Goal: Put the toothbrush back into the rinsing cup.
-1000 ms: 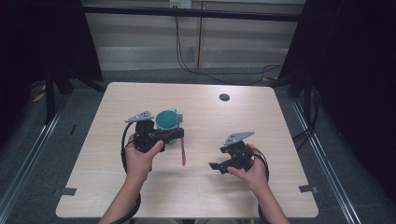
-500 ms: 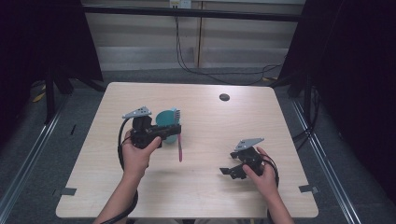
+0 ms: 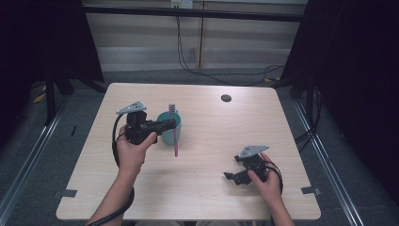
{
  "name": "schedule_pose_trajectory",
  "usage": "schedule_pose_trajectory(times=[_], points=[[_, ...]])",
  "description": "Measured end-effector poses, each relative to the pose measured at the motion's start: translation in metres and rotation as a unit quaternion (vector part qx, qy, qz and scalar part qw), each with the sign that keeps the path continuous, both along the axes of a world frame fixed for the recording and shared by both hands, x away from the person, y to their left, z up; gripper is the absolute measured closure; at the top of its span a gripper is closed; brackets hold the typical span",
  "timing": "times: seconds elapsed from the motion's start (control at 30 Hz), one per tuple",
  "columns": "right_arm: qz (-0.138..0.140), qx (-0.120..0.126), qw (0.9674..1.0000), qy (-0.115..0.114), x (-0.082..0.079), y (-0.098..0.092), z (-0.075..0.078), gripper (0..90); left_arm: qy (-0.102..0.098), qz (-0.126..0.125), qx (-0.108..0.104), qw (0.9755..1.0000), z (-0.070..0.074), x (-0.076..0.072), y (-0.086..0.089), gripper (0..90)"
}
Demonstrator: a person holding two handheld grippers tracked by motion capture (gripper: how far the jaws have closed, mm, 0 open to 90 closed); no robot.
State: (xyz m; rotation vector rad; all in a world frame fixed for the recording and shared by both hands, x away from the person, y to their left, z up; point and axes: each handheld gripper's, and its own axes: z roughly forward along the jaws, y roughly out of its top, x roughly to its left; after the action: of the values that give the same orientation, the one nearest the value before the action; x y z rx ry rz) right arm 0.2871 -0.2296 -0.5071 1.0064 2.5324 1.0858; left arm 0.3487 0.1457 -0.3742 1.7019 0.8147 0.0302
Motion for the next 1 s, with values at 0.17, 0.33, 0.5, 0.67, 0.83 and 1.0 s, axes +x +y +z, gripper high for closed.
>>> schedule_pose_trajectory(times=[0.17,0.33,0.5,0.67,0.83,1.0], points=[[0.001,-0.013,0.9997,-0.018,-0.004,0.003,-0.002,15.2,-0.007,0.005,0.003,1.0,0.006,0.002,0.004,82.5],[0.001,-0.005,0.9997,-0.024,-0.005,0.001,-0.004,15.1,-0.012,0.008,0.001,0.9999,0.012,0.003,0.008,82.4],[0.002,-0.002,0.9996,-0.027,-0.006,0.001,-0.004,15.0,-0.017,0.014,0.003,0.9998,0.016,0.005,0.011,82.4],[0.002,-0.004,0.9996,-0.027,-0.006,0.001,-0.004,14.2,-0.023,0.023,0.002,0.9995,0.021,0.009,0.015,82.4],[0.002,-0.004,0.9996,-0.027,-0.006,0.001,-0.005,14.1,-0.027,0.028,-0.003,0.9993,0.026,0.011,0.015,82.4],[0.002,-0.004,0.9996,-0.027,-0.006,0.001,-0.005,14.1,-0.033,0.031,-0.005,0.999,0.035,0.015,0.014,82.4]])
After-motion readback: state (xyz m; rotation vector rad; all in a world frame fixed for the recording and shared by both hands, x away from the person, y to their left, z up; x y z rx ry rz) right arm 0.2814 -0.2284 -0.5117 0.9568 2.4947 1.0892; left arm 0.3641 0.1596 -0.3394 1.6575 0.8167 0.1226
